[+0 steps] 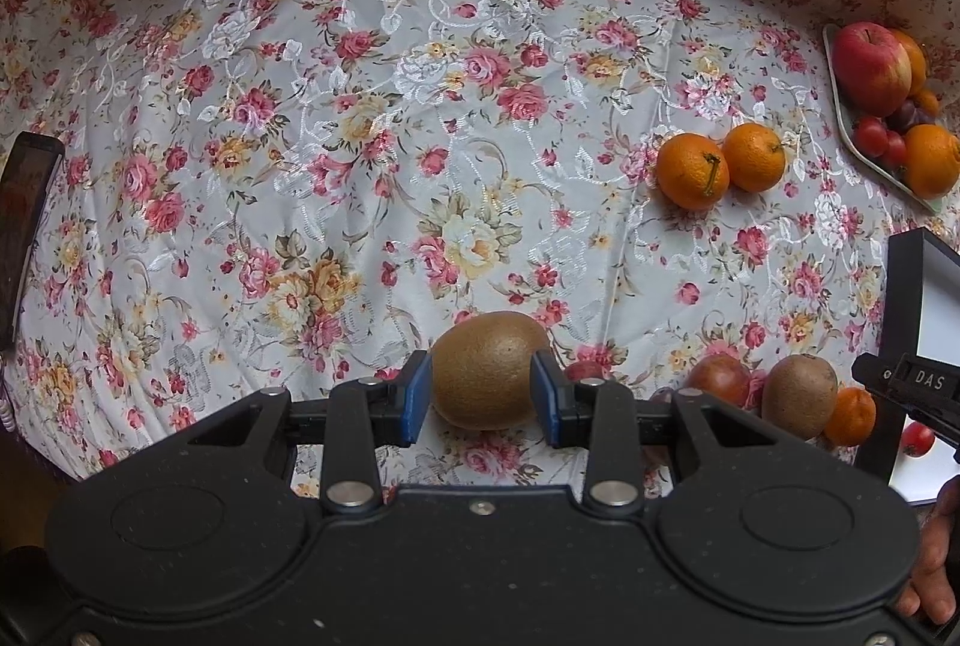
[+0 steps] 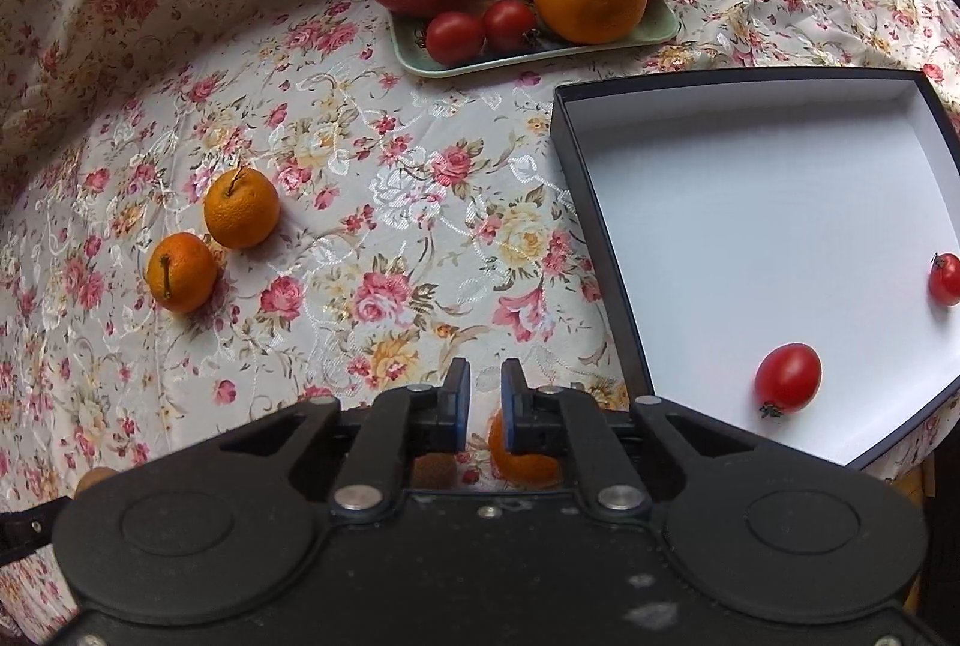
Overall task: Organize fruits
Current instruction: 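Close the right tool on the mandarin while the left tool holds the kiwi, then lift the mandarin with the right tool while the left tool holds the kiwi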
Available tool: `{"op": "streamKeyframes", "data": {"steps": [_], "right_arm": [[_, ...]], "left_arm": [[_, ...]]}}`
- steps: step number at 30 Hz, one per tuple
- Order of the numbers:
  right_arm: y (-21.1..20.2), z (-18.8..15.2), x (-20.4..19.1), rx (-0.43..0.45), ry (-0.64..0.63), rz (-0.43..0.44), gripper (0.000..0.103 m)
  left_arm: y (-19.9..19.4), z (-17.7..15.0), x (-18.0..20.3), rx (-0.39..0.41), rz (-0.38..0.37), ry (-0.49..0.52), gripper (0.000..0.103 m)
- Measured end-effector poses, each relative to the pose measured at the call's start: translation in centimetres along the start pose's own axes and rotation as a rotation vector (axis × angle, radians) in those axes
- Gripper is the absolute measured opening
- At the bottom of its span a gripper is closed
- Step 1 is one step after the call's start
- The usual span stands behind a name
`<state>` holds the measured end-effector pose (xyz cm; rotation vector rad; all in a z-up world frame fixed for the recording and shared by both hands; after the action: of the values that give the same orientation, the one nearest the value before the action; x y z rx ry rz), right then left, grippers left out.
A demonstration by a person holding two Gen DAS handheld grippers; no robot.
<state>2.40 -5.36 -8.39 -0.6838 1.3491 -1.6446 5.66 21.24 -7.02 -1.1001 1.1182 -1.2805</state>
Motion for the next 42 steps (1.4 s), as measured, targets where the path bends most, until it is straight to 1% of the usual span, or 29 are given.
{"op": "streamKeyframes", "data": {"steps": [7, 10, 17, 19, 23, 27, 33, 36, 38, 42], "right_arm": [[0.0, 0.3, 1.5, -0.059, 0.105, 0.031, 0.022], [0.1, -0.3, 2.1, -0.097, 0.124, 0.031, 0.023], [0.0, -0.8, 2.6, -0.088, 0.078, -0.055, 0.024], [0.1, -0.7, 2.5, -0.093, 0.072, -0.042, 0.024], [-0.9, -0.2, 2.8, -0.065, 0.124, 0.014, 0.024], [-1.2, -0.6, 3.0, -0.095, 0.125, 0.03, 0.025], [-0.2, -1.5, 2.8, -0.123, 0.081, -0.027, 0.025], [0.1, -1.4, 2.5, -0.109, 0.08, -0.038, 0.028], [0.4, -1.4, 2.2, -0.104, 0.06, -0.056, 0.033], [1.1, -1.3, 1.6, -0.098, 0.046, -0.07, 0.036]], "left_arm": [[-0.2, 0.0, 0.0, 0.001, -0.006, -0.004, 0.045], [-0.2, 0.0, 0.0, 0.0, -0.008, -0.005, 0.045], [-0.1, 0.0, 0.0, -0.003, -0.01, -0.005, 0.045], [-0.2, 0.0, 0.1, -0.001, -0.01, -0.003, 0.045], [-0.3, 0.0, 0.1, 0.001, -0.013, 0.001, 0.045], [-0.2, 0.0, 0.2, -0.001, -0.01, 0.003, 0.045], [-0.2, 0.0, 0.3, 0.001, -0.011, 0.012, 0.045], [0.0, 0.0, 0.2, -0.003, -0.012, 0.012, 0.045], [0.1, 0.0, 0.0, -0.006, -0.013, 0.01, 0.045], [0.3, 0.1, -0.3, -0.019, -0.026, -0.003, 0.045]]}}
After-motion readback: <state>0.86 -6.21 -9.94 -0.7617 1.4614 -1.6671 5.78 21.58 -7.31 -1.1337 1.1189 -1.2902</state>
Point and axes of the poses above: each gripper's, at about its wrist camera, not at the fingertips, and y roughly the way its jaws point, x to its right, z to its top, the point moved 5 cm from there along y, roughly the way its jaws point, and after that the axes turned 5 degrees about z, right-handed, at the moved point
